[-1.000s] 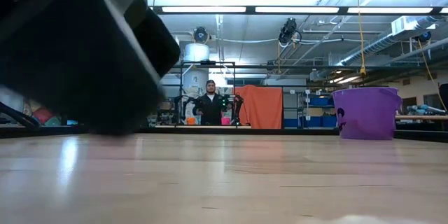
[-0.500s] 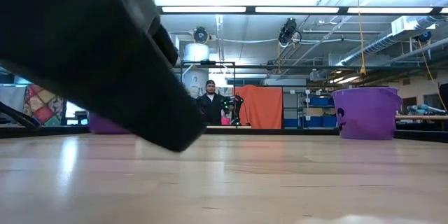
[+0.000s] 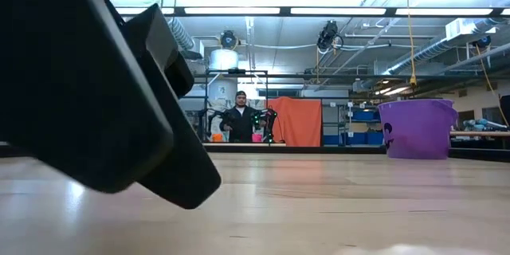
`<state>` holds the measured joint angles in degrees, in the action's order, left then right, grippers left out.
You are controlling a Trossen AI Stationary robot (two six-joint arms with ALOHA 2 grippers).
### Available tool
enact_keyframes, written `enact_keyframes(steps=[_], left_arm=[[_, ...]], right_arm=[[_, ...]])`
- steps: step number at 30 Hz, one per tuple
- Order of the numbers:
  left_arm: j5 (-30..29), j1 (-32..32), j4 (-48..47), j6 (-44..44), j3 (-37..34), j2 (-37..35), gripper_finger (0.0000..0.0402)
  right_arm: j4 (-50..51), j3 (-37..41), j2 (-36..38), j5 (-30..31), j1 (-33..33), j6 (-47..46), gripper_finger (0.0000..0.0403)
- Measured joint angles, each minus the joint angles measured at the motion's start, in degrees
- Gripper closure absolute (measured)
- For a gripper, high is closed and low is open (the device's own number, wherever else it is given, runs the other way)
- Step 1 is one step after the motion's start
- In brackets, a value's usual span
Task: Sort candy by brand, put in halloween buckets
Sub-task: Put the white chocolate bar into the green bucket
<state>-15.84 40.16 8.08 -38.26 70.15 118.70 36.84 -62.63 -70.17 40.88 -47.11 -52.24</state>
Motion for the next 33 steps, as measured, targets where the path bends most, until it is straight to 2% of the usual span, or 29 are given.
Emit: enact_keyframes(steps=[4, 9, 21, 25, 30, 33], left_arm=[[0.1, 0.4, 0.7, -1.3, 0.0, 1.4, 0.0243], [1.5, 0.9, 7.0, 0.2, 0.8, 3.6, 0.0243], [0.0, 1.7, 8.7, 0.4, 1.5, 7.7, 0.0247], [-0.2, 1.9, 5.7, -0.4, 1.7, 7.8, 0.0287], [0.9, 0.6, 5.3, -4.5, 1.6, 7.9, 0.0383], [2.2, -1.1, 6.5, -6.1, 1.5, 7.0, 0.0391]], right_arm=[[0.0, 0.0, 0.0, 0.0, 0.0, -0.3, 0.0304], [-0.1, 0.0, 0.0, 0.0, 0.0, -0.2, 0.0304], [0.1, 0.0, 0.0, -2.3, 0.0, -0.5, 0.0304], [0.1, 0.0, 0.0, -2.6, 0.0, -1.1, 0.0304], [0.1, 0.0, 0.0, -4.0, 0.0, -1.7, 0.0304], [0.0, 0.0, 0.0, -4.8, 0.0, -1.9, 0.0304]])
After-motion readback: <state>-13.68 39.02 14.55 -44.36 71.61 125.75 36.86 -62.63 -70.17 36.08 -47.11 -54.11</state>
